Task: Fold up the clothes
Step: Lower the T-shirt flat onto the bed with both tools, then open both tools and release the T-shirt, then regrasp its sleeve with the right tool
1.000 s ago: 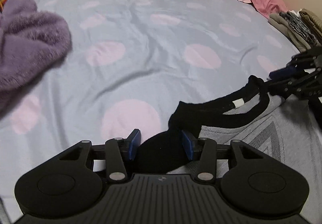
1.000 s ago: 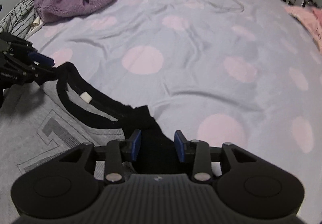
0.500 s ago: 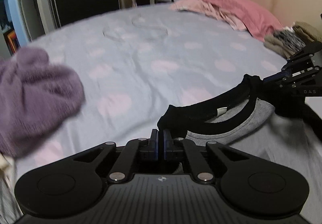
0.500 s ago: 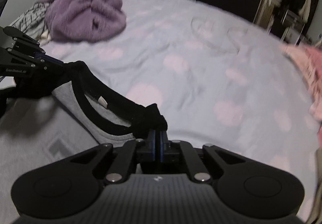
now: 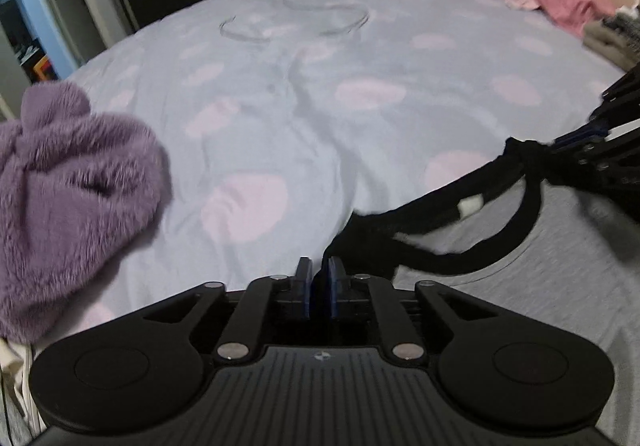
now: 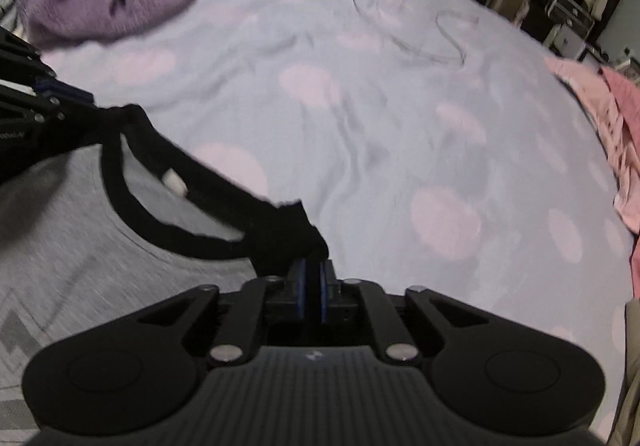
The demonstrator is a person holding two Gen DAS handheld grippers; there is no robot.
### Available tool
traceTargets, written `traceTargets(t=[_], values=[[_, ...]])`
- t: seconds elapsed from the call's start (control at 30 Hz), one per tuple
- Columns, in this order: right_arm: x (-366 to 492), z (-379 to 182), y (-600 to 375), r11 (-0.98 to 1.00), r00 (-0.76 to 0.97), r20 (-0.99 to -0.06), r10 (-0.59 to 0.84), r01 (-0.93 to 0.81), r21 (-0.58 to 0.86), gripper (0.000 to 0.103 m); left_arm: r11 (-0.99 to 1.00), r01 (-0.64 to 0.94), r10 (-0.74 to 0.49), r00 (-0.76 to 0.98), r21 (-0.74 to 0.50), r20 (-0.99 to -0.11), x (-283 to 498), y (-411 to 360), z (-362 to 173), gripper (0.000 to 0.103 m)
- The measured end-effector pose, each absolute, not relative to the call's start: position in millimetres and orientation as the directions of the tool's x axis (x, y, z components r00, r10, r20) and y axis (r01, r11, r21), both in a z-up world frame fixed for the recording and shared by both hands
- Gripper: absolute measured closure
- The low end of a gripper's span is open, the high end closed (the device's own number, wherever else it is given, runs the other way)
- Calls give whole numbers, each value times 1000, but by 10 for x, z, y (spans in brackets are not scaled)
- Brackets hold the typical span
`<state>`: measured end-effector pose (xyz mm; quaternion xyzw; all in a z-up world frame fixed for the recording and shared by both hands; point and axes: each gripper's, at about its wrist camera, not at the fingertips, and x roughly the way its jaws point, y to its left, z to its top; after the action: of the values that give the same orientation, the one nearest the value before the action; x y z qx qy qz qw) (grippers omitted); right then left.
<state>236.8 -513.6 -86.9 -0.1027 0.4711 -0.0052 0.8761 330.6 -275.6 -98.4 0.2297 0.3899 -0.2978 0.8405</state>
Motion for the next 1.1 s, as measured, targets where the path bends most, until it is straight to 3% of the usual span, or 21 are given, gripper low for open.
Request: traceTargets(t=[0.13, 0.17, 0.33, 0.4, 0.63, 1.1], values=[[2172, -684, -5325, 989, 575, -814, -82, -53, -137, 70, 754, 641, -337, 567, 146, -752, 3208, -2495, -827, 61], [2086, -616, -5379, 991, 581, -810, -80, -40, -127, 68, 761, 633, -333, 568, 141, -753, 3155, -2415, -780, 60], [1561, -303, -5630, 993, 605, -788, -115, 44, -112, 67, 795, 594, -304, 565, 123, -767, 2875, -2022, -551, 60], [1325, -202, -5700, 989, 607, -782, -144, 104, -102, 62, 808, 578, -292, 563, 115, -773, 2764, -1864, -460, 60], [580, 3, -5793, 973, 573, -801, -174, 225, -50, 62, 850, 518, -252, 554, 92, -794, 2373, -1314, -139, 60], [-493, -230, -5686, 948, 443, -883, -154, 319, -6, 62, 903, 427, -173, 429, 31, -887, 1506, -663, -390, 60]])
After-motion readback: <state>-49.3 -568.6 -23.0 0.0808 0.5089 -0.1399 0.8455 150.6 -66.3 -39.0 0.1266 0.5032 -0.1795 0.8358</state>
